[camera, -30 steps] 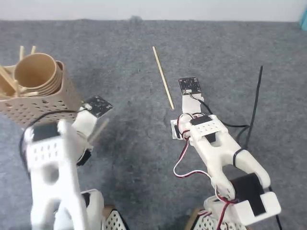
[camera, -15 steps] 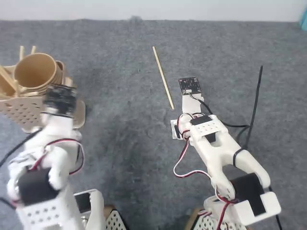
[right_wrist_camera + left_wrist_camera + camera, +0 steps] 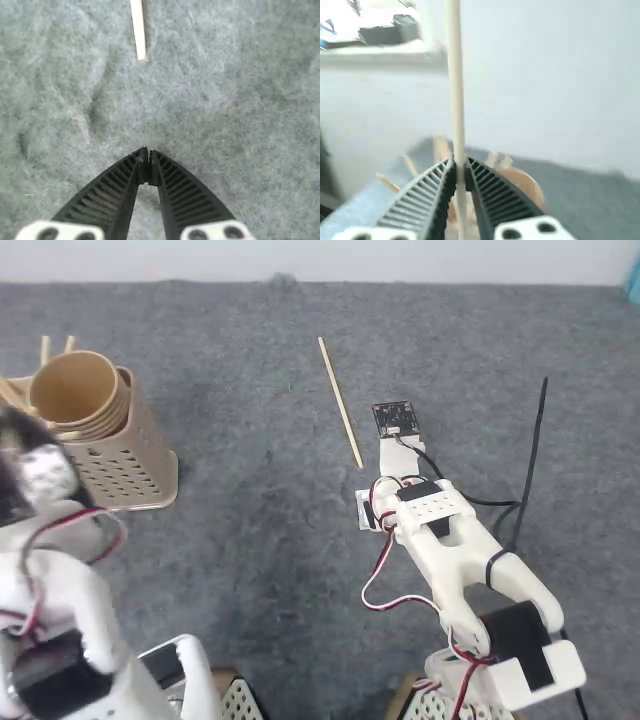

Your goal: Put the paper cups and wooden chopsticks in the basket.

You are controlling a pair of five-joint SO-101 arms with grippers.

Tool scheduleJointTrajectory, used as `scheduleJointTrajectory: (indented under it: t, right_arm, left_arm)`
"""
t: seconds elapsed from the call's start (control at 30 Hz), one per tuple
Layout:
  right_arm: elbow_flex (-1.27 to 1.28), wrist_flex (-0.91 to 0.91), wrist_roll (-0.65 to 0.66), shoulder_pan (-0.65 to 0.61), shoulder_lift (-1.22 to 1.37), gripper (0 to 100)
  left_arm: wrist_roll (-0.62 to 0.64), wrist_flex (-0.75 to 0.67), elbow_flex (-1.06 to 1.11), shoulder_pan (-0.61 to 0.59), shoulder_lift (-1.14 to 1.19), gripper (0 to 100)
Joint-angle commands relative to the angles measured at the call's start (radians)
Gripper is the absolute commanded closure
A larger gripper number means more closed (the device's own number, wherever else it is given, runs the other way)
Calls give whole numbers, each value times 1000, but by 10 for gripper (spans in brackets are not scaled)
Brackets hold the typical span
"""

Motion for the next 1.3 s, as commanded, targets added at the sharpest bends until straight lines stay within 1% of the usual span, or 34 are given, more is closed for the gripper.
scheduleJointTrajectory:
  t: [0.0,0.1,0.2,0.33,0.4,0.67,0.73,0.8,0.93,1.03,1.13,1.27]
  right_arm:
    - [-2,12,17,15,-65,991]
    - [-2,12,17,15,-65,991]
    - [-2,12,17,15,-65,991]
    - [-2,12,17,15,-65,991]
    - [-2,12,17,15,-65,991]
    - [-2,12,17,15,-65,991]
    - [-2,12,17,15,-65,991]
    - [-2,12,17,15,-65,991]
    - [-2,12,17,15,-65,991]
    - [-2,12,17,15,-65,991]
    - [-2,12,17,15,-65,991]
    - [-2,12,17,15,-65,991]
  left_arm:
    - [12,-215,53,-114,0,987]
    - [15,-400,128,-175,0,987]
    - [91,-568,189,-224,0,987]
    - [203,-779,291,-233,2,987]
    - [226,-872,348,-230,9,987]
    - [133,-1211,611,-130,12,987]
    - [123,-1277,657,-101,12,987]
    - [124,-1301,682,-69,14,987]
    - [129,-1269,639,-40,103,987]
    - [130,-1224,552,-44,245,987]
    - [130,-1204,476,-78,385,987]
    - [124,-1201,438,-103,482,987]
